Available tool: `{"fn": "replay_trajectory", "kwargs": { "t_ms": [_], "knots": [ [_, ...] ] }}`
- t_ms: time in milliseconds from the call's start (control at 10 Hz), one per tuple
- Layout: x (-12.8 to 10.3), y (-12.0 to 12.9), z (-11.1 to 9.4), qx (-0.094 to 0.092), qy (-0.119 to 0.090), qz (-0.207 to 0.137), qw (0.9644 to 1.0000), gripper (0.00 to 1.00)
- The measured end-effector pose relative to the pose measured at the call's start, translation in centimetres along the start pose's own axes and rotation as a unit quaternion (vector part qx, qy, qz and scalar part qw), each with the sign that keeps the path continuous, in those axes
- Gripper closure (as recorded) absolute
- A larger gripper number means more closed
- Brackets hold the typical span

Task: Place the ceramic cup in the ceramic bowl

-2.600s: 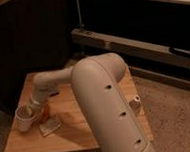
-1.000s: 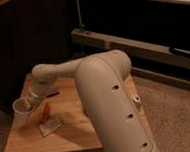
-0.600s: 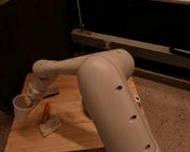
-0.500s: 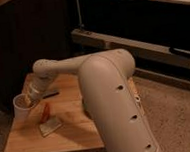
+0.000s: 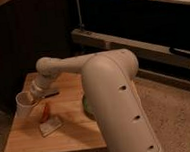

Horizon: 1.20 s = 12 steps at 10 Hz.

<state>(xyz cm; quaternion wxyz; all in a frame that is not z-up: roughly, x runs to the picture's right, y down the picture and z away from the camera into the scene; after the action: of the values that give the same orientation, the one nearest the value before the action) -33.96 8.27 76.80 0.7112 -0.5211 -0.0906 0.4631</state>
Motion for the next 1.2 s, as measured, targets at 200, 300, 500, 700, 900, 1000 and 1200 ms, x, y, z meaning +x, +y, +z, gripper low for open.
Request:
{"fn": "replay_trajectory", "kwargs": {
  "t_ms": [200, 300, 500, 700, 900, 1000, 1200],
  "knots": [
    [-0.5, -1.5, -1.7, 0.001, -0.008, 0.002, 1.0, 0.8],
    [-0.5, -1.7, -1.9, 0.001, -0.009, 0.003, 1.0, 0.8],
    [-0.1, -2.8, -3.4, 0.007, -0.021, 0.011, 0.9997, 0.8],
    [0.9, -5.1, -5.2, 0.015, -0.034, 0.02, 0.9991, 0.8],
    [1.6, -6.1, -6.5, 0.02, -0.043, 0.025, 0.9986, 0.8],
    [2.5, -6.3, -7.3, 0.023, -0.046, 0.026, 0.9983, 0.8],
    [4.8, -6.8, -8.8, 0.03, -0.058, 0.036, 0.9972, 0.8]
  ]
}}
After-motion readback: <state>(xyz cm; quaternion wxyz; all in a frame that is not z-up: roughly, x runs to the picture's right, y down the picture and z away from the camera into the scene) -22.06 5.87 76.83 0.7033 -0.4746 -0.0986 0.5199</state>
